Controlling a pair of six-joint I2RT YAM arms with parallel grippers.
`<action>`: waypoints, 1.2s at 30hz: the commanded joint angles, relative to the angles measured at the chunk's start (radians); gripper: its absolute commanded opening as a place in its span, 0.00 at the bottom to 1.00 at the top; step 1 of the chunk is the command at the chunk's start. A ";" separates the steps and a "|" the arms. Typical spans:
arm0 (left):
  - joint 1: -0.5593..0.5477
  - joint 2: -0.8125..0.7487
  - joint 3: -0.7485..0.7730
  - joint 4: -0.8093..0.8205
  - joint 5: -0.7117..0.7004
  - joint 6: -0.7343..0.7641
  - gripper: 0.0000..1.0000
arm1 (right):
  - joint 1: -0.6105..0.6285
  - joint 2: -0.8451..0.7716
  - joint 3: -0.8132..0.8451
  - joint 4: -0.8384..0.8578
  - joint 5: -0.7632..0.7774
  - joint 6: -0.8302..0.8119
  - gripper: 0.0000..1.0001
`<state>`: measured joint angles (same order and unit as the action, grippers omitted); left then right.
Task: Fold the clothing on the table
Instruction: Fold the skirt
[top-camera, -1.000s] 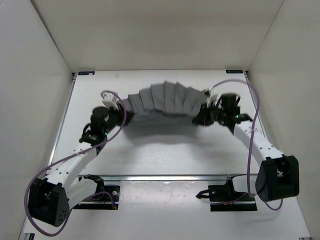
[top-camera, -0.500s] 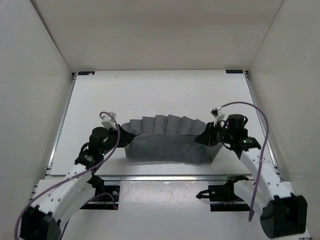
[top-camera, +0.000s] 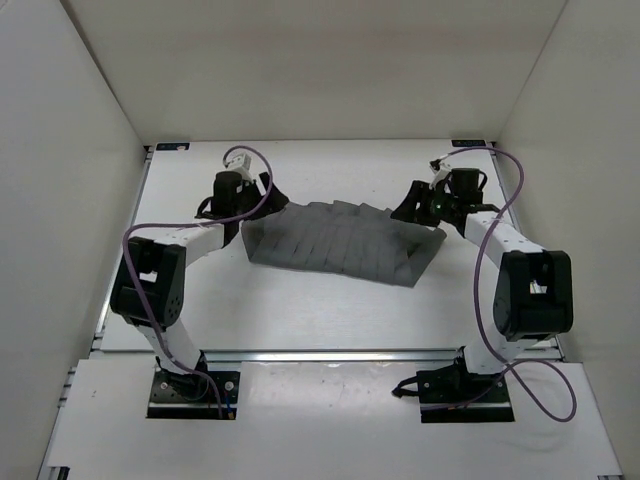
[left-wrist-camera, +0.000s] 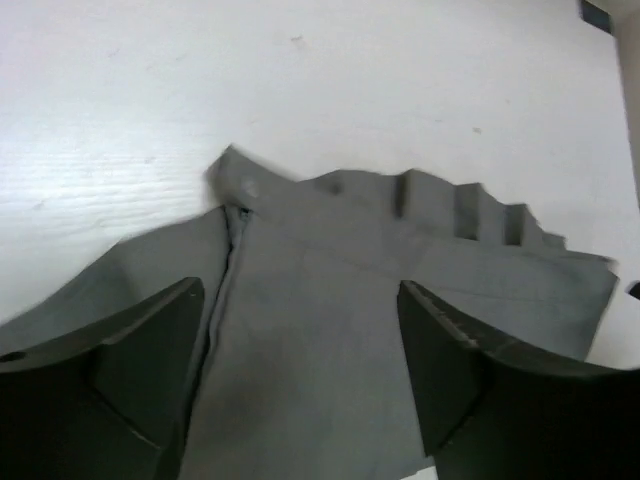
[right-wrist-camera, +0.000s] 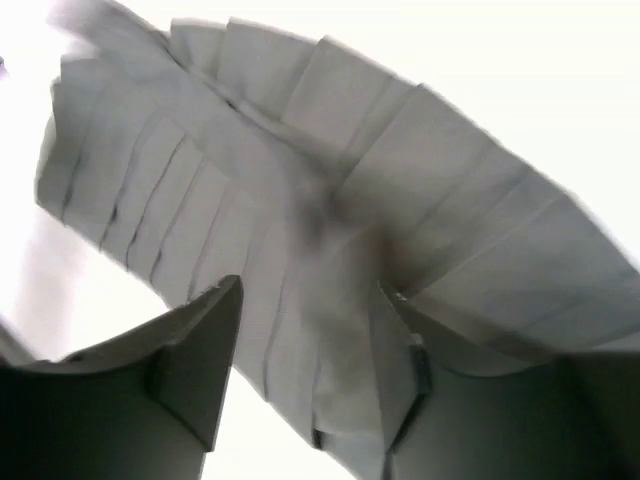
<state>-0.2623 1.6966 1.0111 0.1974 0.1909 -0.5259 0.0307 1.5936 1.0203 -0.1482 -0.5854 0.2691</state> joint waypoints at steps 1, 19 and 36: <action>0.043 -0.043 -0.086 0.118 0.045 -0.037 0.93 | -0.015 -0.023 0.051 0.036 0.071 0.004 0.55; 0.017 -0.353 -0.401 -0.135 -0.189 -0.035 0.79 | -0.011 -0.464 -0.419 -0.048 0.286 0.294 0.65; -0.012 -0.196 -0.471 -0.013 -0.036 -0.169 0.00 | 0.032 -0.463 -0.629 0.114 0.354 0.486 0.66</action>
<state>-0.2638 1.5124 0.5667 0.1608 0.1131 -0.6712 0.0582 1.1202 0.4175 -0.1131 -0.2695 0.7189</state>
